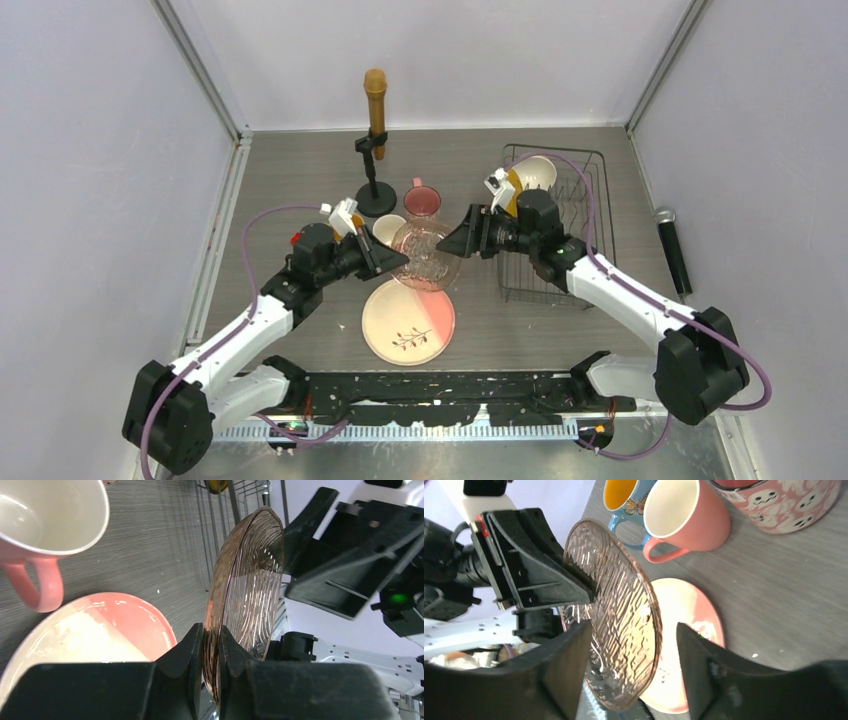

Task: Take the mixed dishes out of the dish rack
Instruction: Place the plate at the center of the board.

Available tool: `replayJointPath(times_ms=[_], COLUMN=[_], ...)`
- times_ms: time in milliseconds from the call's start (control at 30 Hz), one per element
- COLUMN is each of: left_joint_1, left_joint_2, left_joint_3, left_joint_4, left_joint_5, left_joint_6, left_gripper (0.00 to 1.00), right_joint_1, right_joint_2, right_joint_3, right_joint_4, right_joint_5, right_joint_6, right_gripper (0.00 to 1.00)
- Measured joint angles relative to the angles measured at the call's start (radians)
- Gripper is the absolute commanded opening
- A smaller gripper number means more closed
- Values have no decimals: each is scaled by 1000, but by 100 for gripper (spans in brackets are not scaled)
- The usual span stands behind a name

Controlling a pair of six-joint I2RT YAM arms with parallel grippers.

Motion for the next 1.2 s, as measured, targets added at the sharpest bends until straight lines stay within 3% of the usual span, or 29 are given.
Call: replayJointPath(times_ms=[67,133,367,733,933,1200], left_joint_1=[0,0,0,0,-19,-83], left_joint_2=[3,3,-21,-68,-32,-13], left_joint_3=[0,0,0,-29,-75,-96], left_joint_4=[-15,-25,-129,-322,-372,-444], left_joint_5=[-8,-15,-24,-22,10,27], left_joint_6=[2,5,51,105,105,115], left_gripper=[0,0,0,0,0,0], right_joint_1=[3,4,4,4,4,4], right_joint_2=[-19,-50,-202,-542,-597,-586], right_joint_3=[-1,-1,-2,-157,-197,-197], right_joint_4=[-13,-40,-172,-209,-220,-238], right_joint_5=[28,72,303,858,959,974], right_joint_6=[-9,-18,-66,-61,-65,-78], right_gripper=[96,99,99,99,99,99])
